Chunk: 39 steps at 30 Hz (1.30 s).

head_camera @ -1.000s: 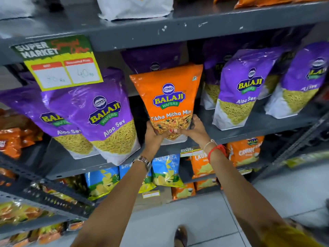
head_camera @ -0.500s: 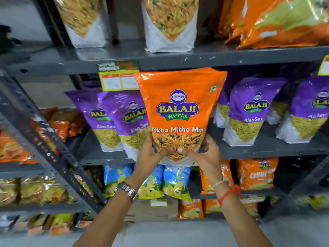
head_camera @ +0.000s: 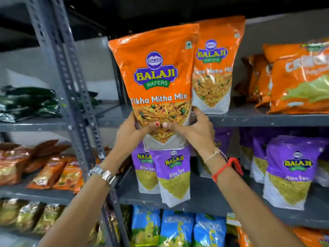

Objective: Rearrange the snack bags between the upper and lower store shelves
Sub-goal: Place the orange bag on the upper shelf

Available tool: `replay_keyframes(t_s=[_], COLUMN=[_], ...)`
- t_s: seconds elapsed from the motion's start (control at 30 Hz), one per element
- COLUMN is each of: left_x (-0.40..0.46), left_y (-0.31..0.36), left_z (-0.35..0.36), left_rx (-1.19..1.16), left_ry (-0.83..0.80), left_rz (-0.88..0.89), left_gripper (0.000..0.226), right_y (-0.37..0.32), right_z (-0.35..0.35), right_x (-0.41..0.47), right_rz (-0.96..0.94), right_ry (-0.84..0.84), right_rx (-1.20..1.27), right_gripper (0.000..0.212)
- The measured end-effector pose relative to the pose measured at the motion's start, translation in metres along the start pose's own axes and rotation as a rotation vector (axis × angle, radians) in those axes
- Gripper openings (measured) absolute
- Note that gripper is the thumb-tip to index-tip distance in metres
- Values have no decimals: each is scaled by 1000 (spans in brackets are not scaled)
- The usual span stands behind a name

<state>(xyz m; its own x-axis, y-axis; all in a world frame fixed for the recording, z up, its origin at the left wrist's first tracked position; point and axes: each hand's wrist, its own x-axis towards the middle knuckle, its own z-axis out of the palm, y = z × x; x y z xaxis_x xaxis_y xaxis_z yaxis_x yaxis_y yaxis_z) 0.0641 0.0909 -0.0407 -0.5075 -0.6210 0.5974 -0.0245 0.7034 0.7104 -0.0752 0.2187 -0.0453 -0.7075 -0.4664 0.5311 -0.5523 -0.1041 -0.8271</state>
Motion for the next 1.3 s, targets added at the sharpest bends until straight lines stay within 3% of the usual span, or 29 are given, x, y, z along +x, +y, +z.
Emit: replay_keyframes(t_s=[0.13, 0.33, 0.6, 0.83, 1.03, 1.1, 1.17, 1.23, 1.3], left_x=[56, 131, 157, 160, 153, 145, 124, 90, 50], left_y=[-1, -21, -53, -65, -63, -62, -64, -71, -85], left_z=[-31, -52, -46, -35, -32, -30, -28, -19, -1], left_rx=[53, -34, -143, -163, -142, -155, -166, -168, -186], left_ry=[-22, 1, -40, -22, 18, 101, 286, 541, 692], left_rz=[-56, -85, -209, -212, -161, -144, -69, 69, 172], left_gripper=[75, 39, 35, 41, 41, 50, 54, 45, 22], right_y=[-26, -46, -35, -20, -26, -25, -18, -1, 30], right_z=[34, 74, 100, 100, 96, 89, 75, 58, 46], right_x=[51, 111, 144, 148, 135, 124, 104, 73, 38], right_rz=[-25, -64, -40, 59, 25, -13, -121, -226, -247], right_ry=[-42, -122, -211, -234, -274, -228, -89, 112, 340], right_rx=[21, 28, -33, 55, 26, 1, 65, 210, 357], right_gripper=[75, 58, 68, 44, 69, 81, 78, 53, 27])
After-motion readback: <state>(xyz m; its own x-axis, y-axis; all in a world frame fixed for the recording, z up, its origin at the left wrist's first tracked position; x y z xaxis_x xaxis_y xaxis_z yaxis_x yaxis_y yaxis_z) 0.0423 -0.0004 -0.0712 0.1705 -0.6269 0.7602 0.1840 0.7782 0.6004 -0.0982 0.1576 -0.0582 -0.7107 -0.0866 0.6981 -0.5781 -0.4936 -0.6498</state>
